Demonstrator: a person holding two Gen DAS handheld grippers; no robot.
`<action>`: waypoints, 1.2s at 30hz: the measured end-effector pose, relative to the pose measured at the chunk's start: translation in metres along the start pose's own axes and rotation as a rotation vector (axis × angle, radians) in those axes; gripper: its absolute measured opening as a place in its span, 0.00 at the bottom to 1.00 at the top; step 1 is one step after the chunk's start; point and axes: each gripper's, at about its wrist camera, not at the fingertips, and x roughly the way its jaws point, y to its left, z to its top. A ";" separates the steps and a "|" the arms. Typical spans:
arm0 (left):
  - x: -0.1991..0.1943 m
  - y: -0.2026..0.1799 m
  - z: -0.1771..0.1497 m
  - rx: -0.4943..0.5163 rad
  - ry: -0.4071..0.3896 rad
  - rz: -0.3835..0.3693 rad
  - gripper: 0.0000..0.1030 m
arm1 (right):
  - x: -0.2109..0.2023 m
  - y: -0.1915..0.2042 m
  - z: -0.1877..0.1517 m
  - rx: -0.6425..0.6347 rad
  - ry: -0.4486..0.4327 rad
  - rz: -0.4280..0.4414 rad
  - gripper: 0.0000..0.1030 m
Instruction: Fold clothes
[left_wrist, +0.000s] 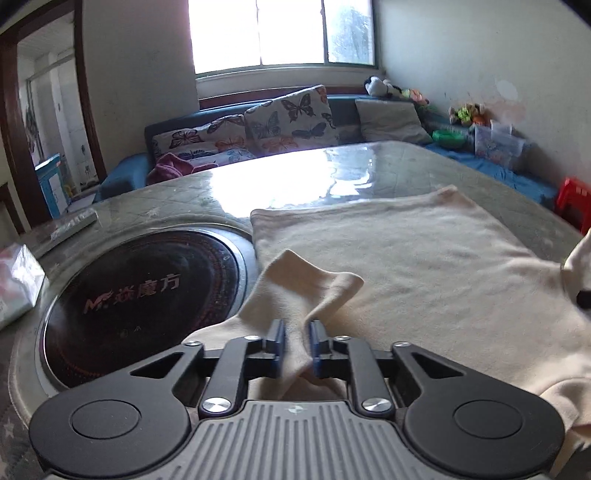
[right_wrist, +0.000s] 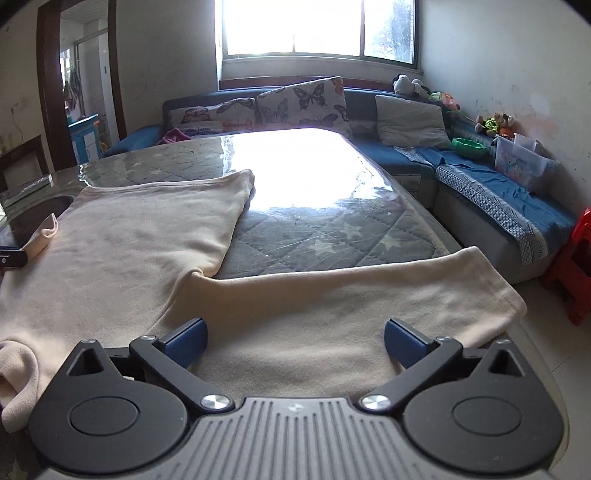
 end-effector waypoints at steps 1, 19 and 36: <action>-0.005 0.008 0.001 -0.040 -0.011 -0.011 0.12 | 0.000 0.000 0.000 0.001 -0.001 0.000 1.00; -0.054 0.033 -0.007 -0.117 -0.081 -0.054 0.17 | 0.000 0.001 -0.002 0.011 -0.015 -0.020 1.00; 0.019 -0.030 0.004 0.050 -0.023 -0.044 0.06 | 0.001 0.002 -0.003 0.013 -0.019 -0.021 1.00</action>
